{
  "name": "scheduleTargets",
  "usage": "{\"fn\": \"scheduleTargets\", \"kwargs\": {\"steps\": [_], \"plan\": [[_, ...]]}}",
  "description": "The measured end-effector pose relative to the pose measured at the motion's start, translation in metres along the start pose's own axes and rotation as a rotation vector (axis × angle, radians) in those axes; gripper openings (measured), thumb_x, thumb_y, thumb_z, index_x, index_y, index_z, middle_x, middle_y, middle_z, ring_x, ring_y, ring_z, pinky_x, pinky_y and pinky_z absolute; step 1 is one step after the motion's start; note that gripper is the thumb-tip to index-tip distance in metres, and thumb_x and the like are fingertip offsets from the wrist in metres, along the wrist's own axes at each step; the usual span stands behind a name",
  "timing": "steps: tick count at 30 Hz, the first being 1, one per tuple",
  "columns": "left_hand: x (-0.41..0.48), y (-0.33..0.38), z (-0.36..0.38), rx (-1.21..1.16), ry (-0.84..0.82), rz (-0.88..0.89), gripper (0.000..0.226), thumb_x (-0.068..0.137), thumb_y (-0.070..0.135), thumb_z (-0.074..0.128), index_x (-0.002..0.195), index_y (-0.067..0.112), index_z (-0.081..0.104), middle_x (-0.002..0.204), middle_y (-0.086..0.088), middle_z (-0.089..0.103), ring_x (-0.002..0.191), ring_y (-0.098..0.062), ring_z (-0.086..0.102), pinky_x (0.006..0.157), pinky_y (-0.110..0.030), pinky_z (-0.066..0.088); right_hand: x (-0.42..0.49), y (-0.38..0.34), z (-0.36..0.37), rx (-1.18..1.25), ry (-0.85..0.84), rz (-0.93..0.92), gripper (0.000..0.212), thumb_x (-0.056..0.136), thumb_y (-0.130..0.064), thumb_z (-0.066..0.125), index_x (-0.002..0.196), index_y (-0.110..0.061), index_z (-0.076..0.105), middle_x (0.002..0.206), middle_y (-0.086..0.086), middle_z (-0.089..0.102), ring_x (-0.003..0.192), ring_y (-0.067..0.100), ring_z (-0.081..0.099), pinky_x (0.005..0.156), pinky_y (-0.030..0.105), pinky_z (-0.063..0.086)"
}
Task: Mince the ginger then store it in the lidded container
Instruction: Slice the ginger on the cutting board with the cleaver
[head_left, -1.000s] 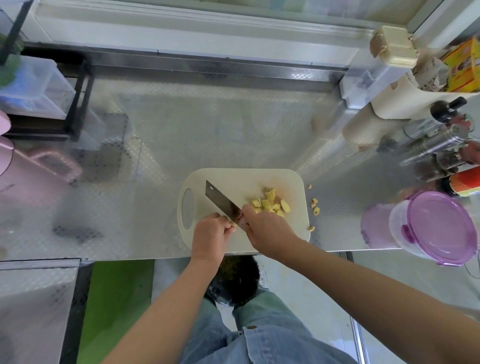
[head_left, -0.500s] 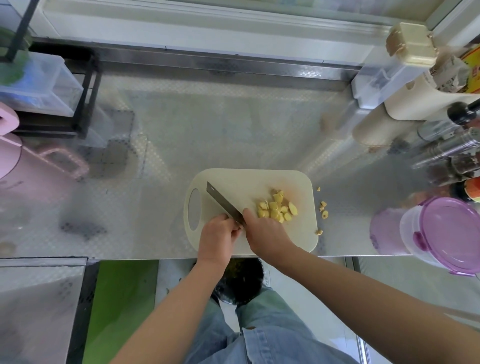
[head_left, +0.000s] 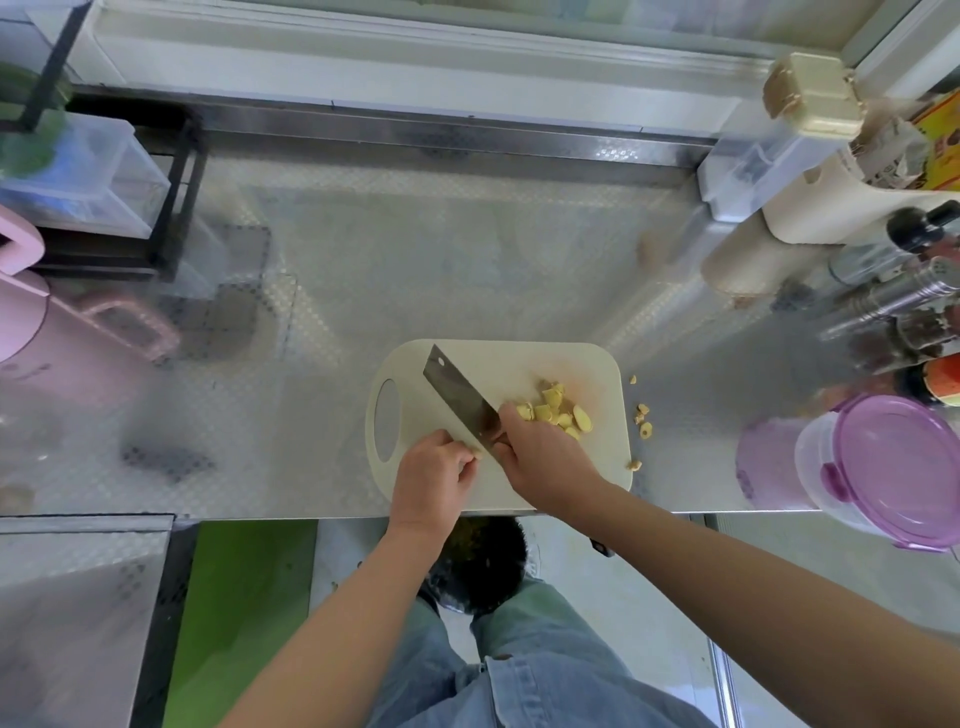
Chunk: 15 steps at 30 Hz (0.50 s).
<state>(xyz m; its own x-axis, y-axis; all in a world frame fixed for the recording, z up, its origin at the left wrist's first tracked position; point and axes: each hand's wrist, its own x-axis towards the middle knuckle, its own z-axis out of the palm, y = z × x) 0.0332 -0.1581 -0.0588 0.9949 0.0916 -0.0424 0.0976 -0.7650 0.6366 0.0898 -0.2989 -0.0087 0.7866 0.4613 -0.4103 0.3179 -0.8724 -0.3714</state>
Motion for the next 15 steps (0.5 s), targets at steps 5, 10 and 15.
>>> {"fn": "scheduleTargets", "kwargs": {"steps": [5,10,15], "plan": [[-0.0011,-0.0011,0.0018,-0.003,-0.013,-0.022,0.015,0.067,0.002,0.082,0.062,0.007,0.069,0.060,-0.006,0.058,0.053,-0.022,0.053,0.048,-0.025,0.042,-0.0050,-0.0011,0.0032,-0.064,-0.021,-0.026,0.012,0.098,-0.022,0.042,0.106,-0.015,0.037,0.078,0.009,0.058,0.064,0.030,0.056,0.058,0.043,0.053],[0.0009,-0.0011,0.0033,0.015,-0.018,-0.027,0.016,0.066,0.004,0.083,0.061,0.008,0.070,0.059,-0.007,0.058,0.052,-0.023,0.052,0.047,-0.025,0.041,-0.0075,-0.0043,0.0030,-0.091,-0.041,-0.021,0.012,0.098,-0.016,0.041,0.109,-0.014,0.038,0.080,0.009,0.058,0.065,0.029,0.055,0.057,0.041,0.052],[0.0012,-0.0020,0.0033,0.007,-0.024,-0.022,0.013,0.067,0.003,0.083,0.064,0.008,0.071,0.061,-0.007,0.060,0.053,-0.024,0.054,0.047,-0.030,0.047,-0.0096,-0.0056,0.0065,-0.156,-0.047,-0.024,0.016,0.096,-0.011,0.040,0.112,-0.015,0.036,0.073,0.004,0.051,0.058,0.023,0.049,0.047,0.031,0.038]]}}
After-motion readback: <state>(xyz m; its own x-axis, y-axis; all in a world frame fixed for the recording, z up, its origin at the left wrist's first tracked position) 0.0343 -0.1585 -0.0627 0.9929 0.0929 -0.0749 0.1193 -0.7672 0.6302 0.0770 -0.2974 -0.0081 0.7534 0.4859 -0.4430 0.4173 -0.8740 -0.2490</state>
